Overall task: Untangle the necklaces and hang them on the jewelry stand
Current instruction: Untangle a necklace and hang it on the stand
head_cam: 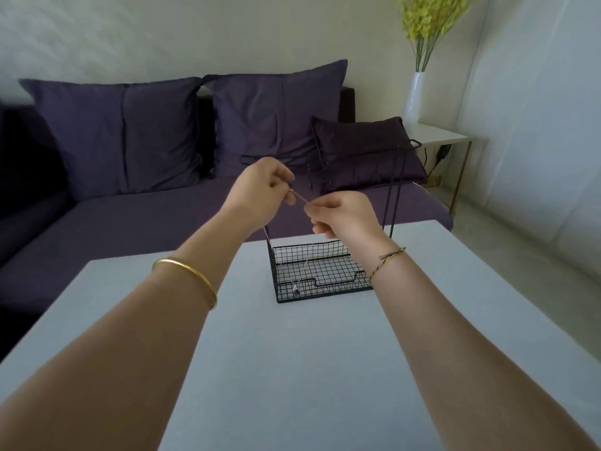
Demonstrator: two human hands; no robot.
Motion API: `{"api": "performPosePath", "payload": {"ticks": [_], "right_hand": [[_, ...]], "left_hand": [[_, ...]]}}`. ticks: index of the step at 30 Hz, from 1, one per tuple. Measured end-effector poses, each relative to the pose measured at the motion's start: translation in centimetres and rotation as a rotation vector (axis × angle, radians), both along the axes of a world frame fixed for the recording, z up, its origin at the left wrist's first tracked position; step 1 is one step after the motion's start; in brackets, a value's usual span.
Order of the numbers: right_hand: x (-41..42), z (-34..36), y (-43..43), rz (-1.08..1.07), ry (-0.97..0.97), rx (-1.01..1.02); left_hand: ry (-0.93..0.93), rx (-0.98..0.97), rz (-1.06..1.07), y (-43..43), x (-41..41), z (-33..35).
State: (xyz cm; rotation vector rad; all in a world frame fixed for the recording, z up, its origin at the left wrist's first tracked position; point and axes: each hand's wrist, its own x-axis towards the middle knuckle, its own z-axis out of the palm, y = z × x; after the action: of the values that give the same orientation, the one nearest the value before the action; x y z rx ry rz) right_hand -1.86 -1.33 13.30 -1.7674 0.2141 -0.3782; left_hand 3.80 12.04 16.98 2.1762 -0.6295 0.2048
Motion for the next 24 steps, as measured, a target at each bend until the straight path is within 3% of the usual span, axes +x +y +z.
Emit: {"api": "performPosePath", "payload": {"ticks": [4, 13, 19, 24], "right_hand": [[1.8, 0.2, 0.6, -0.066, -0.053, -0.015], [4.7, -0.7, 3.1, -0.267, -0.179, 0.258], [6.5, -1.8, 3.7, -0.448, -0.227, 0.200], [6.8, -3.2, 3.6, -0.451, -0.188, 0.225]], "left_hand": [[-0.102, 0.096, 0.103, 0.9, 1.5, -0.1], [-0.292, 0.053, 0.283, -1.0, 3.2, -1.1], [-0.338, 0.075, 0.336, -2.5, 4.1, -1.9], [-0.345, 0.119, 0.327, -2.7, 4.8, -2.9]]}}
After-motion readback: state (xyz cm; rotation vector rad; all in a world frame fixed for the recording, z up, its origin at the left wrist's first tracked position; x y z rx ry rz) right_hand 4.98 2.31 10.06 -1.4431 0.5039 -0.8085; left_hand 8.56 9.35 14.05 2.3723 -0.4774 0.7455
